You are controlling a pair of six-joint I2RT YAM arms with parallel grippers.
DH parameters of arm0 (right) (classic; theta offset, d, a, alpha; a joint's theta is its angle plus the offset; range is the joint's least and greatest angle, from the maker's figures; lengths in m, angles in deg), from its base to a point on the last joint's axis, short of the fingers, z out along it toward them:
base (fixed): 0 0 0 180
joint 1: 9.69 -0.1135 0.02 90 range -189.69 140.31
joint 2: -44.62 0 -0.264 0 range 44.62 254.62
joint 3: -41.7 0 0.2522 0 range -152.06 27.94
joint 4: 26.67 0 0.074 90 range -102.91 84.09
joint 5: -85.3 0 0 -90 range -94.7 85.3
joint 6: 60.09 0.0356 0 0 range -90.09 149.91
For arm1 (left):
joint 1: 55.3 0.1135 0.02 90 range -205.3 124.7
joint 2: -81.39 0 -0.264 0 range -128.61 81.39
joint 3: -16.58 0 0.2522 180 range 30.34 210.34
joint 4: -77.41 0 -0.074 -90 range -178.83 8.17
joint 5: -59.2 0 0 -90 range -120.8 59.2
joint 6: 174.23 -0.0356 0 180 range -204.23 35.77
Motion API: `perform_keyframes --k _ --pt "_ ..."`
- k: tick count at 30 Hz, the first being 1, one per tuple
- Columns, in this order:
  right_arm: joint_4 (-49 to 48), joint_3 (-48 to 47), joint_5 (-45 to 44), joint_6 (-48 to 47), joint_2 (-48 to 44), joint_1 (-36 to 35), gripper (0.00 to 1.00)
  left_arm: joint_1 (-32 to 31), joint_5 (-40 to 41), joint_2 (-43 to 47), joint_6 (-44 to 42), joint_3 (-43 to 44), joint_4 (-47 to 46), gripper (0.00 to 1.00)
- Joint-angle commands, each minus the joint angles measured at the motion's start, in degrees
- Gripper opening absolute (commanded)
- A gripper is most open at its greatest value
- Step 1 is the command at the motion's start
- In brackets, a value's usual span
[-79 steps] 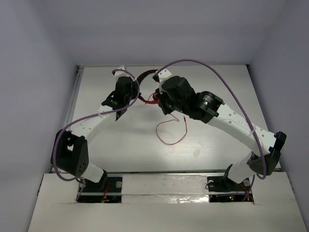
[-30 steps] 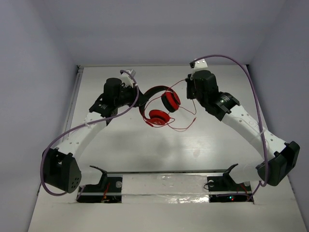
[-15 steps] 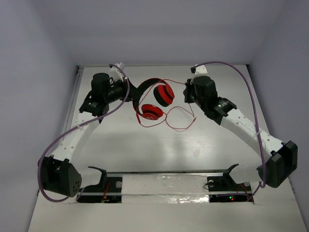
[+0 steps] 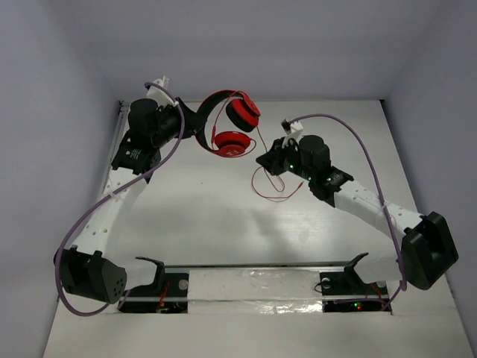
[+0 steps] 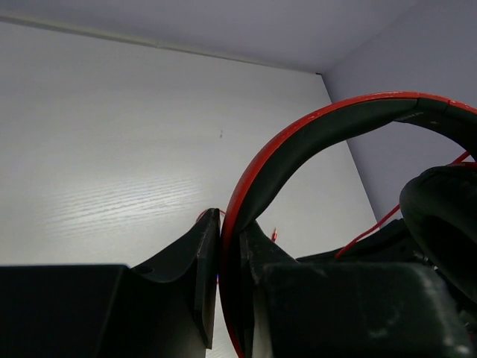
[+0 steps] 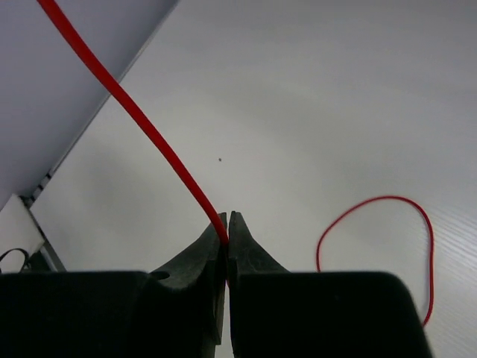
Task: Wrap the headphones
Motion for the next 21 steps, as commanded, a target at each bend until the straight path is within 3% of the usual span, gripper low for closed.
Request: perform_keyframes --k 1,3,6,7,9,11,16,21 --pt "-15.63 1.72 9.49 4.33 1.96 0.38 0.07 0.24 3.45 1.84 4.4 4.53 -3.4 0.0" --pt "-21.67 3.31 11.67 6.26 3.8 0.38 0.1 0.24 2.31 1.05 5.72 5.24 -4.11 0.0" --pt "-28.01 3.75 14.23 8.28 7.4 0.38 0.24 0.24 0.55 0.69 7.12 5.77 -4.99 0.0" --pt "-29.17 3.66 14.76 8.73 8.29 0.38 0.34 0.24 0.02 0.6 7.22 6.12 -5.17 0.0" --pt "-31.72 3.4 15.9 9.43 9.87 0.38 0.37 0.24 -0.95 0.34 7.57 6.39 -4.64 0.0" --pt "-33.22 3.49 16.0 9.78 11.37 0.38 0.46 0.24 -1.48 0.43 8.18 6.3 -5.08 0.0" --pt "-36.12 3.4 16.7 9.35 12.69 0.38 0.57 0.24 -4.55 -0.01 10.29 6.12 -7.1 0.0" --pt "-39.8 3.04 21.35 10.21 15.85 0.38 0.59 0.24 -5.79 -0.01 12.75 5.77 -8.77 0.0"
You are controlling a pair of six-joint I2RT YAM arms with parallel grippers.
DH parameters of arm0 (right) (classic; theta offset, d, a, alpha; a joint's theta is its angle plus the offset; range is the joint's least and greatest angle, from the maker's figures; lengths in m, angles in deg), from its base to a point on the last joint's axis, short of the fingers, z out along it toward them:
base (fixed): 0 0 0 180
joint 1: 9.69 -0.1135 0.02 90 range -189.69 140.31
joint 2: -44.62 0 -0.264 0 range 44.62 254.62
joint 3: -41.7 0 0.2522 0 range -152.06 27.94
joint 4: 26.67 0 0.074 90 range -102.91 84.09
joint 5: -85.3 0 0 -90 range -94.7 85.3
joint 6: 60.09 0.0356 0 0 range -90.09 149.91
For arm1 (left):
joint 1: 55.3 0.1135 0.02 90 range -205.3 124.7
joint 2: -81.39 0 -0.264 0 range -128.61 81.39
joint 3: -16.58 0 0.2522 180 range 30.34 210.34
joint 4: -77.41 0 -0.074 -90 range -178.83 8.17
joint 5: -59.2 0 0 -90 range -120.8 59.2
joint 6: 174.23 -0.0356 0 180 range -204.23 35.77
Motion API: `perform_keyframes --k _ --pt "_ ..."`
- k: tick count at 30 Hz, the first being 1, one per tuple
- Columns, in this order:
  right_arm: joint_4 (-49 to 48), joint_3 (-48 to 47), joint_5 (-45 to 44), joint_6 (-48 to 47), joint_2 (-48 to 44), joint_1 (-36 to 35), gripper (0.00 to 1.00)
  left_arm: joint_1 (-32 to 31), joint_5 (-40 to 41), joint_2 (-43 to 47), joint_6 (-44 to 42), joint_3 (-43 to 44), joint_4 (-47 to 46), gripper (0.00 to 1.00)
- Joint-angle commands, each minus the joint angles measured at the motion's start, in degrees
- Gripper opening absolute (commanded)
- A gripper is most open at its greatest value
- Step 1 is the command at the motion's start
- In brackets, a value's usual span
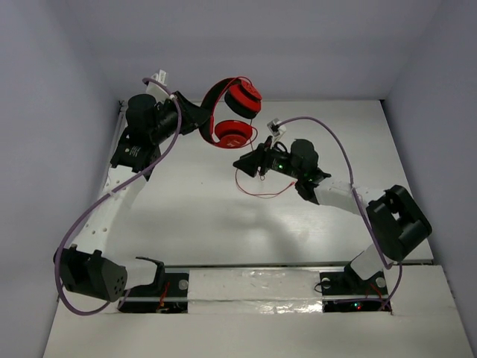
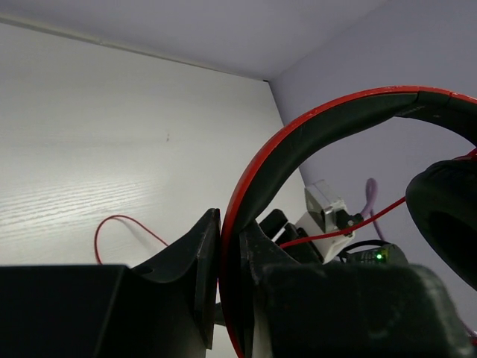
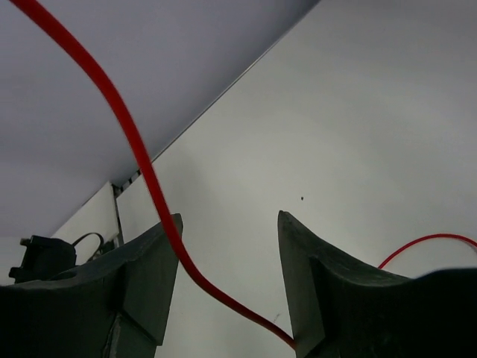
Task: Wrap the headphones
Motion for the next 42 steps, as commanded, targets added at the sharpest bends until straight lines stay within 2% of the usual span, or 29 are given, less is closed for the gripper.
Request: perform_keyframes --k 1,4,8,14,18,23,27,29,32,34,35,38,41,42 --pt "-8.47 0.03 4.11 1.26 2.09 0.38 0.6 0.24 -2.73 0.67 4.32 3.19 -7.28 0.0" --pt "-10.94 1.96 4.47 2.14 3.84 0.38 0.69 0.24 -2.02 0.49 5.72 4.95 -7.63 0.0" --pt "-11.91 3.55 4.2 2.23 5.08 0.38 0.74 0.77 -1.32 -0.12 6.43 9.25 -6.94 0.0" --pt "-15.15 6.27 3.85 2.93 5.87 0.38 0.75 1.3 -1.58 -2.85 5.55 18.38 -2.82 0.0" --pt "-17.0 7.41 3.24 3.2 6.83 0.38 0.72 1.91 -1.06 -3.46 6.43 20.24 -1.84 0.0" --pt "-19.38 8.12 4.47 4.87 9.21 0.38 0.62 3.05 0.96 -3.38 8.54 19.98 -2.8 0.0" --pt "-17.27 8.64 4.82 4.69 9.12 0.38 0.53 3.06 4.73 -3.2 9.51 19.63 -2.89 0.0" --pt "-16.83 9.08 4.73 4.52 8.6 0.38 0.44 3.06 6.58 -2.5 10.38 17.97 -3.76 0.0" --pt "-15.6 9.26 4.82 4.52 8.51 0.38 0.21 3.06 7.2 -2.24 12.05 15.34 -7.27 0.0" --pt "-13.33 8.65 5.34 4.43 8.51 0.38 0.1 3.06 7.64 -2.15 12.67 14.1 -8.42 0.0" --pt "-12.01 8.04 5.35 3.99 8.07 -0.23 0.08 3.06 8.95 -2.23 12.5 13.4 -8.77 0.0" --pt "-4.11 7.07 2.63 1.63 5.01 -2.25 0.04 3.06 14.03 -2.41 11.18 13.04 -8.08 0.0" --pt "8.36 5.75 -3.08 -1.45 1.66 -4.19 0.0 3.06 19.31 -2.32 9.59 11.55 -7.9 0.0" --pt "15.18 4.27 -5.09 -2.33 -0.52 -6.2 0.0 3.06 20.81 -2.06 9.16 11.02 -8.07 0.0"
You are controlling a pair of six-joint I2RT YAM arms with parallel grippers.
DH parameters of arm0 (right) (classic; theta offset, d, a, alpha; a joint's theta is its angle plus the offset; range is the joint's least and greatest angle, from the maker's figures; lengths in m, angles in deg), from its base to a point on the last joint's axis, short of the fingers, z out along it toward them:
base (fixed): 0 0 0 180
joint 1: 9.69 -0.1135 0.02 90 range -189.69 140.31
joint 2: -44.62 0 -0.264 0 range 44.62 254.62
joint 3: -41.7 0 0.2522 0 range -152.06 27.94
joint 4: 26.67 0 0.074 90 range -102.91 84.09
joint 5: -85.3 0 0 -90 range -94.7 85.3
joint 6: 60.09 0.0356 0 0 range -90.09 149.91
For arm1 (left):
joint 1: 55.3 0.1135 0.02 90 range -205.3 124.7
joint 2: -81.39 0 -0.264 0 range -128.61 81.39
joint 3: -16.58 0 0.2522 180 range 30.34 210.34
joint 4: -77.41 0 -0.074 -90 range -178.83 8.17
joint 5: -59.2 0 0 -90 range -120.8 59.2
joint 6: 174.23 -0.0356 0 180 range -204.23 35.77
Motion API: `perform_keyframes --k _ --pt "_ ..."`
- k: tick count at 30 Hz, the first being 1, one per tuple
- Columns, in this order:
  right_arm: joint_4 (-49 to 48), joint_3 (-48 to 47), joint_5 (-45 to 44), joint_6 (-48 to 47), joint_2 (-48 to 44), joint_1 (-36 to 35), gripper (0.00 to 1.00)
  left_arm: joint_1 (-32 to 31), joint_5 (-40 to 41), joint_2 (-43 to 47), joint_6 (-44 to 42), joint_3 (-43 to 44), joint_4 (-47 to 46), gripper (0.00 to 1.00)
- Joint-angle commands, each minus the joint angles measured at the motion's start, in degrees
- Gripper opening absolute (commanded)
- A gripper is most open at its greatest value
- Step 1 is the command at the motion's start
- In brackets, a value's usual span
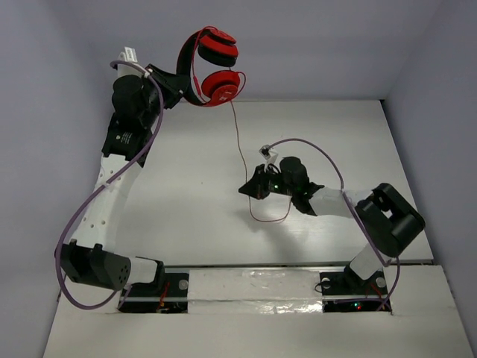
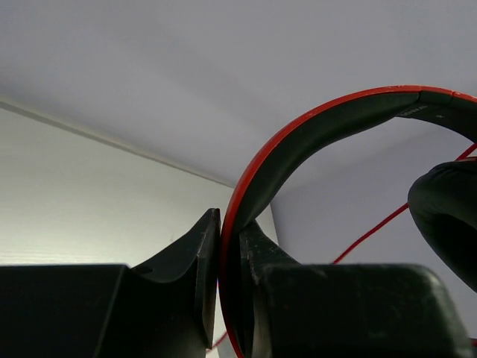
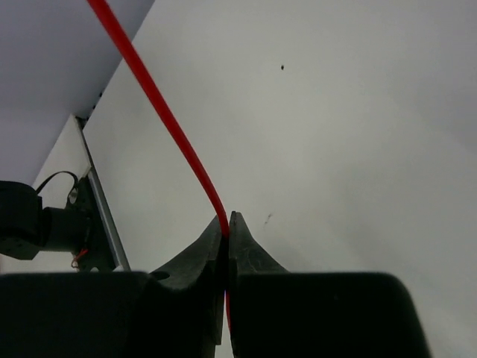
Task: Wrap the headphones
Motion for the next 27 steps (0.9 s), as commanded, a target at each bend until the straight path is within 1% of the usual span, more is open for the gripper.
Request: perform_keyframes --k 1,3,4,6,7,8,9,12,14,15,17,18,23,24,27 --pt "16.13 -4.73 -9.75 -5.3 -6.29 -4.48 0.0 0.41 7.88 2.14 0.32 -1.42 -6.52 0.0" --pt "24.11 -6.83 -13.55 -6.19 -8.22 -6.42 0.0 0.41 11.66 2.23 0.5 -4.4 -7.66 0.0" --pt "26.42 -7.63 -16.62 -6.81 -9.8 -8.26 0.0 0.41 12.81 2.14 0.24 -5.2 -7.84 0.0" --pt "33.43 -9.39 -19.36 -7.69 -11.13 -9.85 0.0 -0.11 16.58 1.79 -0.46 -7.74 -8.19 0.0" --pt "35.48 -10.96 -21.37 -7.95 -12.44 -11.07 0.0 -0.81 18.08 1.61 -1.77 -8.45 -8.28 0.0" --pt "37.94 -11.85 -22.26 -8.13 -12.97 -11.61 0.0 -0.82 21.31 1.35 -2.65 -9.5 -7.85 0.0" --pt "42.14 -12.73 -22.88 -8.3 -13.68 -11.61 0.0 -1.6 23.0 0.82 -3.45 -10.03 -7.67 0.0" --pt "48.65 -16.24 -22.54 -9.27 -15.35 -12.84 0.0 -3.1 27.4 -0.23 -5.48 -11.44 -7.4 0.0" --pt "52.62 -19.92 -22.45 -10.59 -14.74 -14.5 0.0 -4.33 29.41 -0.5 -5.83 -12.23 -7.67 0.0" --pt "56.21 -21.25 -22.62 -11.81 -14.39 -15.04 0.0 -4.94 30.3 -1.02 -6.18 -12.41 -7.67 0.0" --pt "59.3 -24.66 -23.68 -12.96 -13.51 -16.18 0.0 -7.04 32.93 -1.73 -6.88 -12.32 -7.49 0.0" --pt "62.71 -25.99 -23.94 -13.57 -13.33 -16.79 0.0 -7.84 34.08 -2.51 -8.01 -12.32 -7.49 0.0" --pt "71.87 -33.2 -25.96 -16.39 -14.38 -19.08 0.0 -12.41 40.31 -5.42 -12.41 -12.85 -6.09 0.0" --pt "74.67 -35.74 -26.14 -17.09 -14.56 -19.08 0.0 -13.81 41.02 -6.2 -13.29 -13.11 -6.08 0.0" --pt "79.07 -39.18 -27.19 -18.23 -14.47 -19.08 0.0 -16.36 42.61 -8.49 -15.49 -13.99 -5.3 0.0"
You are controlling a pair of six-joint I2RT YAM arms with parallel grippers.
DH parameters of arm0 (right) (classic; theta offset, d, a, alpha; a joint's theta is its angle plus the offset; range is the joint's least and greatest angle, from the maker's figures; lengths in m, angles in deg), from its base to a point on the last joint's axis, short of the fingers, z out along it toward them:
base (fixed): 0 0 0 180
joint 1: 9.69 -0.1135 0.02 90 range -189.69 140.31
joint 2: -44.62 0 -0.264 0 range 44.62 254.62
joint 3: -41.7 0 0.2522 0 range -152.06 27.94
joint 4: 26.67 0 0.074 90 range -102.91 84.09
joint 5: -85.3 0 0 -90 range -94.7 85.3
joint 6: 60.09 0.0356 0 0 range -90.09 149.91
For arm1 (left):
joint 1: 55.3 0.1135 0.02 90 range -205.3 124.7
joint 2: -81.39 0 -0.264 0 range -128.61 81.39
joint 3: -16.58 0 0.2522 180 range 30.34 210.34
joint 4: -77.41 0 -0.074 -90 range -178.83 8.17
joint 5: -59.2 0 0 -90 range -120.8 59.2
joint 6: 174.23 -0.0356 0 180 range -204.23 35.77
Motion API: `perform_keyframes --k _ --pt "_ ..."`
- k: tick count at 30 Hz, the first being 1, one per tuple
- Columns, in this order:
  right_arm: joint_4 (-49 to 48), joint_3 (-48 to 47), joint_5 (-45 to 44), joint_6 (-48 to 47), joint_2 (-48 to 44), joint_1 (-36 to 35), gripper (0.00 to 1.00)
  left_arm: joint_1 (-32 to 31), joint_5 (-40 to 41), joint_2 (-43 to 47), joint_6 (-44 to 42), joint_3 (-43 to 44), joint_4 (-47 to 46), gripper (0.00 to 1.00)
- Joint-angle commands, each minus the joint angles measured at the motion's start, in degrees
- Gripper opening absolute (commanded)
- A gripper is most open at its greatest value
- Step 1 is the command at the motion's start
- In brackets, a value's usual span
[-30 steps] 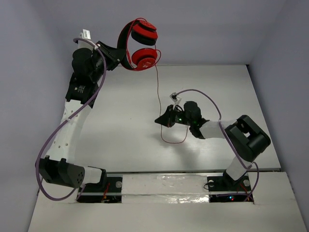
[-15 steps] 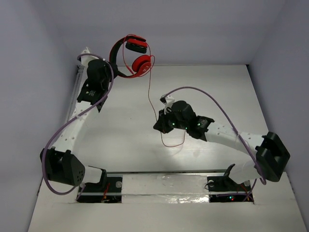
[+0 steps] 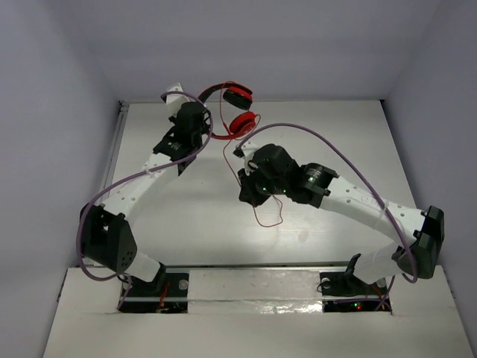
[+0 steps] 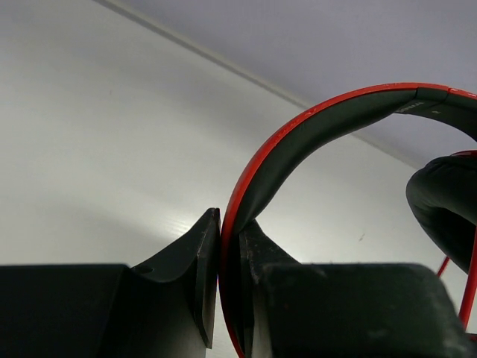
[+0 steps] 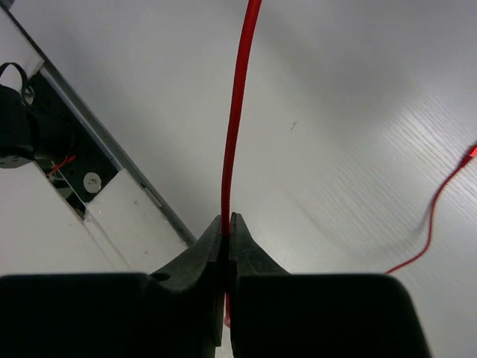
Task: Wrap the headphones
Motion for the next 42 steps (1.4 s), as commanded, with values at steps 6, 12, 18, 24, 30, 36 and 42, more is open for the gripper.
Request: perform_keyframes --k 6,12,18,24,30,36,42 --pt "12.75 -10.87 -10.18 -4.3 -3.56 -0.22 0.0 -4.23 1.33 -0.85 -6.94 -6.06 -6.5 0.0" --pt "14.43 -13.95 -16.85 -5.97 -2.5 -0.22 0.0 -9.5 -2.01 1.51 -14.32 -8.0 -3.09 0.0" --pt "12.51 -15.62 -24.68 -7.99 -1.36 -0.22 0.0 -11.35 -9.3 4.33 -16.97 -9.05 3.06 0.0" --pt "9.95 -14.57 -34.26 -10.45 -0.74 0.47 0.0 -12.85 -12.2 6.09 -19.78 -8.61 9.13 0.0" --pt "6.18 -11.41 -36.29 -11.07 -1.27 3.81 0.0 -12.85 -16.07 8.55 -21.63 -9.49 11.86 0.0" --pt "0.73 -7.36 -35.42 -11.86 -1.71 7.42 0.0 -12.85 -21.59 10.84 -23.91 -10.28 11.68 0.0" --pt "-1.56 -5.52 -36.99 -12.21 -1.36 9.09 0.01 -12.85 -26.96 12.15 -24.79 -9.32 11.33 0.0"
